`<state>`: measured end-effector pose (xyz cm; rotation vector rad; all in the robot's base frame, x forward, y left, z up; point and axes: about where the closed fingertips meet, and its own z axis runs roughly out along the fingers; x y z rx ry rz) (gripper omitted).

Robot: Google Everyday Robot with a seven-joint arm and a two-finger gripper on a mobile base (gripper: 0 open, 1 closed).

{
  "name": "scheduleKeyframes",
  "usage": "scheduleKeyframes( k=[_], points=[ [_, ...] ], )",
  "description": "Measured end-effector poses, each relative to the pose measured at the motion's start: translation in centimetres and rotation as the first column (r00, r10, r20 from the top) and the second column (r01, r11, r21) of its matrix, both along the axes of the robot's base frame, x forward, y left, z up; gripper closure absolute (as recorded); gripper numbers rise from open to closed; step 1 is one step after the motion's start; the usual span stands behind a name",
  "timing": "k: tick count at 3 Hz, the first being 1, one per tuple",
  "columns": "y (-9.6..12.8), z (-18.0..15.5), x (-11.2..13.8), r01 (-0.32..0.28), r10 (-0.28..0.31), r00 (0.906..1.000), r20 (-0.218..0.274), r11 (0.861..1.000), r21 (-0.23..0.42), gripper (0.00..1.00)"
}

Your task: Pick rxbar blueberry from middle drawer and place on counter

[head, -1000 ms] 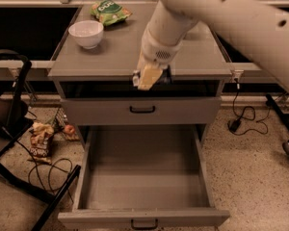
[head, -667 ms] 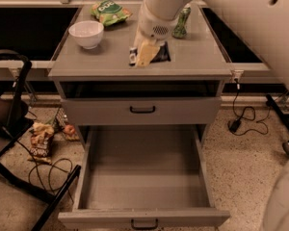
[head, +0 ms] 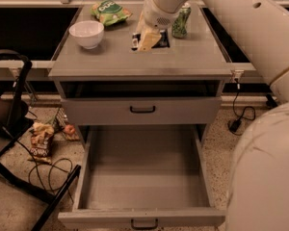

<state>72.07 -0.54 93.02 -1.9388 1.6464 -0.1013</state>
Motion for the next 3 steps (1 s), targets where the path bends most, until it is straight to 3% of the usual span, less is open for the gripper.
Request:
scheduleKeyframes(
  k=[1, 3],
  points=[
    [-1.91, -3.33, 2.69, 0.027, -0.027, 0.9996, -0.009, 0.998, 0.059, 1.00],
    [-1.92, -3.94, 2.88, 0.029, -0.028, 0.9995, -0.016, 0.998, 0.059, 0.50]
  ],
)
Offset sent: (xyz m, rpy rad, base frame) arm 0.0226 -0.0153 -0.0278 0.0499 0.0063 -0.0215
